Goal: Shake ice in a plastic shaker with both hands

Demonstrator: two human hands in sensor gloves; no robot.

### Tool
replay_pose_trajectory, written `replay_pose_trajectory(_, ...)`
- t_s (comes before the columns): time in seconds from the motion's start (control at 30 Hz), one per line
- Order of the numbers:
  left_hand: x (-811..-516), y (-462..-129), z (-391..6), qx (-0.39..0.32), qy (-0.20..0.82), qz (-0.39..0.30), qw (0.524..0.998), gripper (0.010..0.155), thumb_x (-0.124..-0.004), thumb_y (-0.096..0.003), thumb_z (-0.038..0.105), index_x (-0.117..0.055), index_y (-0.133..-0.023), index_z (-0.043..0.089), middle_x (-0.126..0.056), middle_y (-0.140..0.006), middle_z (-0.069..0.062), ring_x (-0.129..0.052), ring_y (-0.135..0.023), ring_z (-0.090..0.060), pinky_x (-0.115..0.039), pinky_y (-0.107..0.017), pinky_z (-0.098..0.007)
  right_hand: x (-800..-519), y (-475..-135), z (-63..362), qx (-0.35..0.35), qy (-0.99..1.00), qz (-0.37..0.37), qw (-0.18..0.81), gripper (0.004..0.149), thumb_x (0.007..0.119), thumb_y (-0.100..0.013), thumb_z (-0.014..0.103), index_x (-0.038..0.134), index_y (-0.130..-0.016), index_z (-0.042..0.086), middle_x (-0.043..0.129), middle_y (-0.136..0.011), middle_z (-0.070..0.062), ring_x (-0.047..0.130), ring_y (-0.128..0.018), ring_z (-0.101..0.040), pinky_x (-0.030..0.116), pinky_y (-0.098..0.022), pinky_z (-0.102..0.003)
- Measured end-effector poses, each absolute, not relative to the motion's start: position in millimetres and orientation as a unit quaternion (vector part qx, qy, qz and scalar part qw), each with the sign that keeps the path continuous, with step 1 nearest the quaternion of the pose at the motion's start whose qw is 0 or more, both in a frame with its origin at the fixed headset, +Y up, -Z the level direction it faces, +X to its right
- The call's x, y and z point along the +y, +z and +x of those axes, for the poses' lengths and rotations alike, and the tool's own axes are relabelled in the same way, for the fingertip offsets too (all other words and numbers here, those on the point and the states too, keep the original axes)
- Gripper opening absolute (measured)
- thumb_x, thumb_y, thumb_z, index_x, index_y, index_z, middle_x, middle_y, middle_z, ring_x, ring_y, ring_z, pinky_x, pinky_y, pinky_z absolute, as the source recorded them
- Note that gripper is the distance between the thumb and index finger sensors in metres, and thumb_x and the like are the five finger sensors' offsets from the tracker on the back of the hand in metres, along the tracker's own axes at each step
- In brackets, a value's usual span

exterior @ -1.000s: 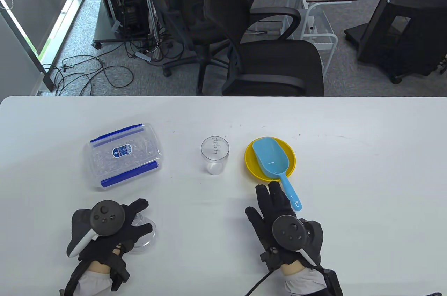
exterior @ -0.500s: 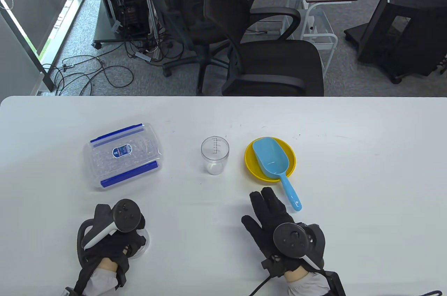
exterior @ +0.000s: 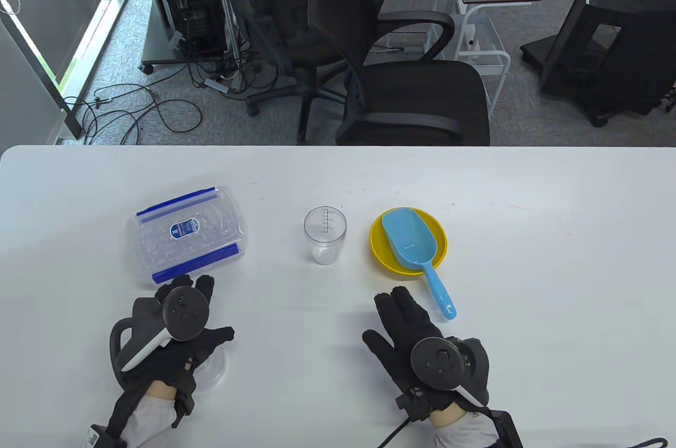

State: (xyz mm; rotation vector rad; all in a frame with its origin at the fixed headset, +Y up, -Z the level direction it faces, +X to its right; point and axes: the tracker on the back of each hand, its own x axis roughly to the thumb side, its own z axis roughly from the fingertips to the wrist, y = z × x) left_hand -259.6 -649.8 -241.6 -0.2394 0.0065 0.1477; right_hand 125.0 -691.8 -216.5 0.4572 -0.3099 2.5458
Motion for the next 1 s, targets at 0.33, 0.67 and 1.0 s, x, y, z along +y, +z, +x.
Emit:
replay_pose_trajectory(0.33,-642,-287,-328,0.14,0.49,-0.092,0.856,0.087,-0.076,-0.063,0.046,-0.024,-0.119,0.003,-0.029,-0.116,-0.038,-0.044,-0.104,-0.06,-0.054,-0.071,-0.072,-691,-218,129,-0.103,0.939,0.159,0.287,0.064,0.083,-0.05,0.043,0.066,-0.1,0.007,0.061,-0.102,-0.033,0.074,-0.083,-0.055,0.07,-0.057,-0.065)
replay_pose_trajectory(0.67,-647,-338,-363,0.165,0.249,-0.031,0.954,0.077,-0.076,-0.0615,0.044,-0.036,-0.121,0.016,-0.038,-0.123,-0.022,-0.041,-0.112,-0.05,-0.049,-0.075,-0.072,-689,-217,130,-0.097,0.94,0.158,0.287,0.064,0.083,-0.05,0.042,0.067,-0.1,0.007,0.06,-0.102,-0.034,0.073,-0.083,-0.056,0.069,-0.057,-0.065)
replay_pose_trajectory(1.0,-680,-434,-354,0.06,0.048,-0.148,0.986,0.077,-0.064,-0.0585,0.055,-0.022,-0.119,0.031,-0.021,-0.127,-0.005,-0.018,-0.118,-0.032,-0.027,-0.082,-0.063,-688,-219,124,-0.08,0.948,0.166,0.258,0.064,0.089,-0.048,0.036,0.067,-0.1,0.007,0.061,-0.103,-0.032,0.074,-0.084,-0.054,0.068,-0.058,-0.067)
